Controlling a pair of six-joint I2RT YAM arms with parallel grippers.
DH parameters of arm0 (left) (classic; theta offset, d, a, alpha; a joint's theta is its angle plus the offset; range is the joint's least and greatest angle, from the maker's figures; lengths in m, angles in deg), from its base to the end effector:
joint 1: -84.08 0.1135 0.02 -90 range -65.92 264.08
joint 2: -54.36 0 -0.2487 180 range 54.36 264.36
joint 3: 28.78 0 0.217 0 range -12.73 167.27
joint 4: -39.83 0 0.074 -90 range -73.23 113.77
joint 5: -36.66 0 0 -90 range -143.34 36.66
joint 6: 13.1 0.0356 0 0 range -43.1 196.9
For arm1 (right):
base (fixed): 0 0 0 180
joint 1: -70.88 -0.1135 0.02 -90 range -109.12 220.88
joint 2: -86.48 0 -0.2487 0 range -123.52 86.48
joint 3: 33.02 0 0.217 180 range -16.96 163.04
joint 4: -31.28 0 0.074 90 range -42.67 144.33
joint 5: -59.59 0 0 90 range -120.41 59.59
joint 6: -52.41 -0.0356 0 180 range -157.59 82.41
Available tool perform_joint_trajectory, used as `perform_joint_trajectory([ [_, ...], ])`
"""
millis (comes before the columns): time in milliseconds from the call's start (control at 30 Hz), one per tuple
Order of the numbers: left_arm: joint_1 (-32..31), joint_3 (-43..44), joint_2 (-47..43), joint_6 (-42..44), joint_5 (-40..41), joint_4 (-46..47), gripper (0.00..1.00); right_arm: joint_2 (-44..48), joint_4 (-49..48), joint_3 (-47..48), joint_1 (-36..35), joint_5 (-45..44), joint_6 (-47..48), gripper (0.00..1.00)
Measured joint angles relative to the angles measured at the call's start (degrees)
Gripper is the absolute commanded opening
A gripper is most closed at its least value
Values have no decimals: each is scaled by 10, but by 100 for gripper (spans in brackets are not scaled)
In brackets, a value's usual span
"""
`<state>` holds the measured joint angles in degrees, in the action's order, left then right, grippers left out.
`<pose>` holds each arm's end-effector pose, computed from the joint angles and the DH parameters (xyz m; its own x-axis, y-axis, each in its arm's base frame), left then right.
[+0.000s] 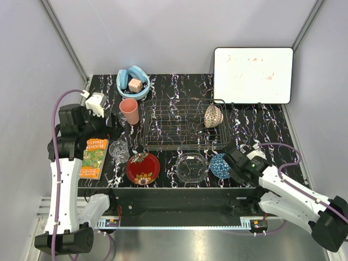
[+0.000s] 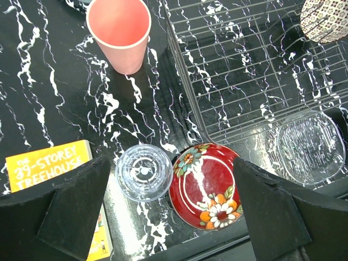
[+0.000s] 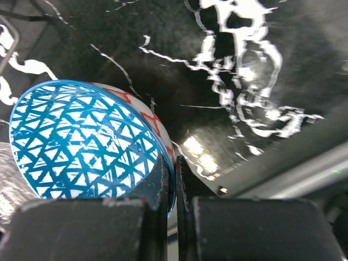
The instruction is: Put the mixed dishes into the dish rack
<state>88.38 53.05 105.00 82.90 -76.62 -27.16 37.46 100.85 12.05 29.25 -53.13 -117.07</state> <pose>0.1351 -0.0039 0.3558 -0.5539 0.0546 -0.8308 0.3104 0.9395 -0.1451 0.0866 0.0586 0.1839 -0.6528 0.6331 -0.4159 0.6078 0.7655 0.2113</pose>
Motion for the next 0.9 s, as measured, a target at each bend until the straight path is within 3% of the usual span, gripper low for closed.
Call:
perform_joint_trajectory([
  [133, 0, 2, -2, 3, 2, 0, 99, -5, 66, 47, 0, -24, 20, 0],
  [400, 0, 4, -3, 4, 2, 0, 99, -9, 158, 252, -2, -121, 90, 0],
  [700, 0, 6, -2, 4, 2, 0, 99, -196, 219, 451, -4, -308, 210, 0],
  [900, 0, 7, -2, 5, 2, 0, 99, -369, 231, 525, -16, -419, 197, 0],
])
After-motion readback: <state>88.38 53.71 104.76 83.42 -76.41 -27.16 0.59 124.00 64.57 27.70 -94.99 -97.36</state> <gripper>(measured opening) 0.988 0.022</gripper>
